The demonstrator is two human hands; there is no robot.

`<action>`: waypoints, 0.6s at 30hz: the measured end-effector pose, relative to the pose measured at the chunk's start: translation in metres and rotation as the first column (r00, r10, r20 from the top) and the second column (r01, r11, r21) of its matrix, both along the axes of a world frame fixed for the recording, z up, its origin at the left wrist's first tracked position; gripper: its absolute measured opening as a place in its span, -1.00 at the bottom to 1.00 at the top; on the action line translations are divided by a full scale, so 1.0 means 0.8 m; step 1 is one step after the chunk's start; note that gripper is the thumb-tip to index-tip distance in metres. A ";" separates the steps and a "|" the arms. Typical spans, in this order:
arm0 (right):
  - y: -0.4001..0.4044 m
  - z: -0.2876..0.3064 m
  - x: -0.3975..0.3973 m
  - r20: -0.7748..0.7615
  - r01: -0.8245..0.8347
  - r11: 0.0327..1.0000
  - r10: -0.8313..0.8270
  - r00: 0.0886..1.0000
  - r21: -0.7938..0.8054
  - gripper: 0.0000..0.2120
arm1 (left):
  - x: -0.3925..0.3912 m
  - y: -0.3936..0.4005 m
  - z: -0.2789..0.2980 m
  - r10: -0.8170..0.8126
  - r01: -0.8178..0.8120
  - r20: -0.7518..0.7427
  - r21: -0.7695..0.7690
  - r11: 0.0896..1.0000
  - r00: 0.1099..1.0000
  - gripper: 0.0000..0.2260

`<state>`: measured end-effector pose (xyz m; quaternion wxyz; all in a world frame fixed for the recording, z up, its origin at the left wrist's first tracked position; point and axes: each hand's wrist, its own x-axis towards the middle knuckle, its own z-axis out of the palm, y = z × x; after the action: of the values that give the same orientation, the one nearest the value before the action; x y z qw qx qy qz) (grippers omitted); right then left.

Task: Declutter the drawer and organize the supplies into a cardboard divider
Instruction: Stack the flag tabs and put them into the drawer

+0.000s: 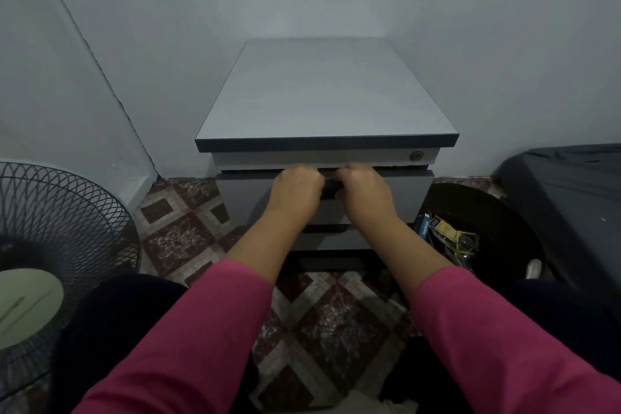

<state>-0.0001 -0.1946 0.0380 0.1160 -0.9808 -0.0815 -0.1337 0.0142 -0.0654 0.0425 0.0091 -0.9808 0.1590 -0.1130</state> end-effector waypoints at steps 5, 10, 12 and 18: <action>0.000 0.006 0.015 0.021 -0.021 0.998 0.023 1.000 -0.060 -0.85 | 0.010 0.000 -0.007 -0.033 0.034 0.074 -0.011 0.999 0.997 -0.84; -0.001 0.006 0.024 0.021 -0.040 0.997 0.041 0.999 -0.063 -0.84 | 0.017 0.003 -0.014 -0.025 0.034 0.091 -0.094 0.995 0.995 -0.85; 0.001 0.009 0.024 0.018 -0.029 0.998 0.030 0.999 -0.055 -0.85 | 0.019 0.003 -0.017 -0.017 0.025 0.077 -0.104 0.994 0.997 -0.86; 0.003 -0.004 0.014 0.056 -0.041 0.999 0.042 0.998 -0.007 -0.83 | 0.002 0.001 -0.029 0.004 -0.002 0.014 -0.175 0.985 1.000 -0.77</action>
<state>0.0108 -0.1920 0.0346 0.1134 -0.9751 -0.1055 -0.1586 0.0160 -0.0644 0.0190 -0.0756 -0.9772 0.1471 -0.1333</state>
